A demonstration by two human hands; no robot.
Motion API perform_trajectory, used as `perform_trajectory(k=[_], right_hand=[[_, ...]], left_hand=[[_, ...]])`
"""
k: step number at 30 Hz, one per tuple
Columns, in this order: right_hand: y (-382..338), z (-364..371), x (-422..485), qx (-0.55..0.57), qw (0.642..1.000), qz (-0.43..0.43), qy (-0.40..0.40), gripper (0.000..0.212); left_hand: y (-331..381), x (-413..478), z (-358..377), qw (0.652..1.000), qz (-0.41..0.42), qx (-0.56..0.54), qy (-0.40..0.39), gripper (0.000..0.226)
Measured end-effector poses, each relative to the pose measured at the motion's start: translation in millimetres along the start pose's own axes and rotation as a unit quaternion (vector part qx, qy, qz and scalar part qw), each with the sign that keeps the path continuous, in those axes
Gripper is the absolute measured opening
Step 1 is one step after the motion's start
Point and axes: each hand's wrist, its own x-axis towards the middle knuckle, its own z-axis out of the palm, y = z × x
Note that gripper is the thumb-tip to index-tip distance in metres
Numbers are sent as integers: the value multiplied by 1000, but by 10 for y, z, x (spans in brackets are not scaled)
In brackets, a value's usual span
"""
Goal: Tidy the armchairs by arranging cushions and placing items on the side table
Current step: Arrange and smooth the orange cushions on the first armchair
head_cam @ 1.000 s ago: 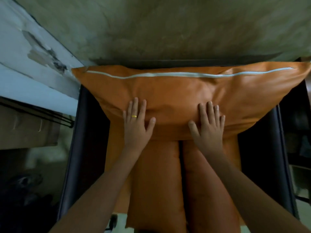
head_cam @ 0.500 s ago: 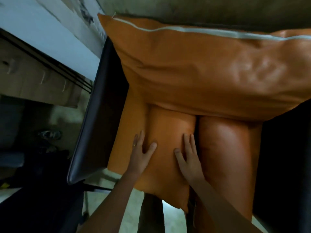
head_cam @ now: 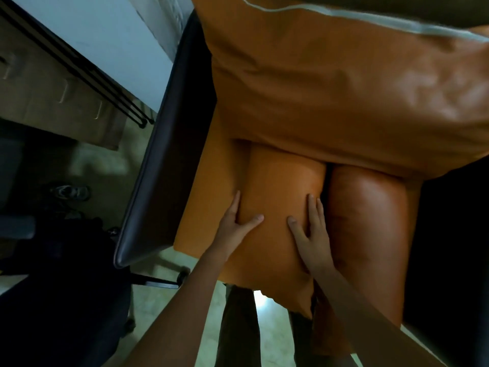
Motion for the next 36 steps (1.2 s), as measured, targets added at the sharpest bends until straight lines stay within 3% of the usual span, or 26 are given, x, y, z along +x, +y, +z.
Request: perform_trajectory(k=[8,13,18,22,26,30,36], right_hand=[[23,568,-531,128,990,52,-13,76],[84,986,-519,137,985,101,-3,84],[68,1031,-384,134,985,107,-10,92],[-34,1068,-329,138,984,110,-4,104],[-108,1203,-312,124,985,115,16,110],[-109,1196,-343,163,978,132,13,99],[-360,1331,-167,240,964,116,-7,75]], left_hand=[[-234,-555,-588,990,-22,138,-11,109],[-503,-445,-831,994,-44,95,-6,97],[-536,-126,-934,995,-68,60,-45,100],[-532,48,-950,998,-59,-25,6,86],[-630,130,-985,991,-107,-84,-13,94],[-683,-97,-1019,991,-78,-106,-25,84],[-702,-441,-1150,996,-1,-29,84,97]])
